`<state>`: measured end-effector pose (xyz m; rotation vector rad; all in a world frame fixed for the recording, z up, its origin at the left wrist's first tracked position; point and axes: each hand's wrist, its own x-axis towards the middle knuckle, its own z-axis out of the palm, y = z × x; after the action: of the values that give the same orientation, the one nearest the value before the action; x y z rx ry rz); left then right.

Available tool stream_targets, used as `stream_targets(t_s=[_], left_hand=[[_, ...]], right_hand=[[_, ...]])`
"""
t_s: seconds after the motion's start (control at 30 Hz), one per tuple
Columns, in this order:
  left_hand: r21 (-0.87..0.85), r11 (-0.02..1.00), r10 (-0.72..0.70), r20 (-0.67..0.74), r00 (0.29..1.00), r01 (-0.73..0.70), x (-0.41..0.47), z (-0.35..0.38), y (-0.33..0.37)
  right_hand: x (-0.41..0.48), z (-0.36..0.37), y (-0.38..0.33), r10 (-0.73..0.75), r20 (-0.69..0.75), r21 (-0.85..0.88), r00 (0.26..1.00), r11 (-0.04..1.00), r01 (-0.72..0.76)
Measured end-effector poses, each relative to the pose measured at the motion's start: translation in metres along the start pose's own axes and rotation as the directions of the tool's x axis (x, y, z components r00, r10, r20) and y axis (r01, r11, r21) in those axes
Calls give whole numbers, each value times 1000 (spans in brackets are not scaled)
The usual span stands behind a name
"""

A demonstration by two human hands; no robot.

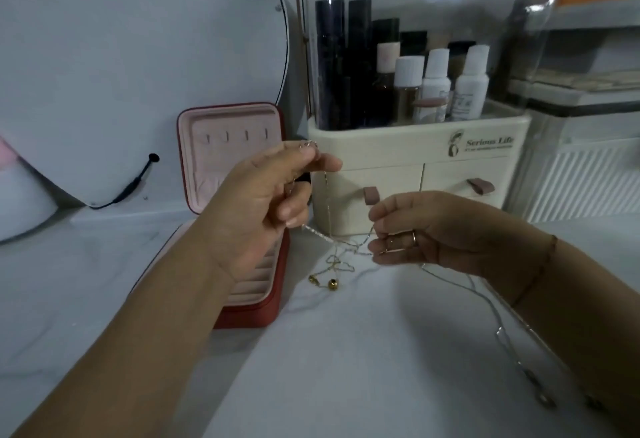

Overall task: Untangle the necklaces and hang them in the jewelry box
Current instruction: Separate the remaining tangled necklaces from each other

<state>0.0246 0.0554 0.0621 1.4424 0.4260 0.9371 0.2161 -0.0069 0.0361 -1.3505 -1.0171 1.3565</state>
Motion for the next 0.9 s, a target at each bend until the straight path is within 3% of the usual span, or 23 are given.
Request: stream_targets(t_s=[0.27, 0.4, 0.63, 0.8, 0.9], left_hand=[[217, 975, -38, 3, 999, 36, 4, -3, 30], [277, 960, -61, 45, 997, 46, 7, 2, 57], [364, 930, -88, 80, 993, 53, 1, 15, 89], [597, 802, -95, 94, 991, 20, -5, 22, 102], [774, 631, -100, 142, 985, -48, -4, 22, 107]], right_hand=[[-21, 9, -2, 180, -11, 20, 984, 984, -179], [-33, 23, 9, 270, 7, 123, 963, 955, -269], [-37, 48, 23, 226, 69, 201, 972, 951, -236], [-39, 59, 28, 189, 25, 240, 982, 952, -189], [-39, 62, 30, 180, 6, 316, 984, 933, -173]])
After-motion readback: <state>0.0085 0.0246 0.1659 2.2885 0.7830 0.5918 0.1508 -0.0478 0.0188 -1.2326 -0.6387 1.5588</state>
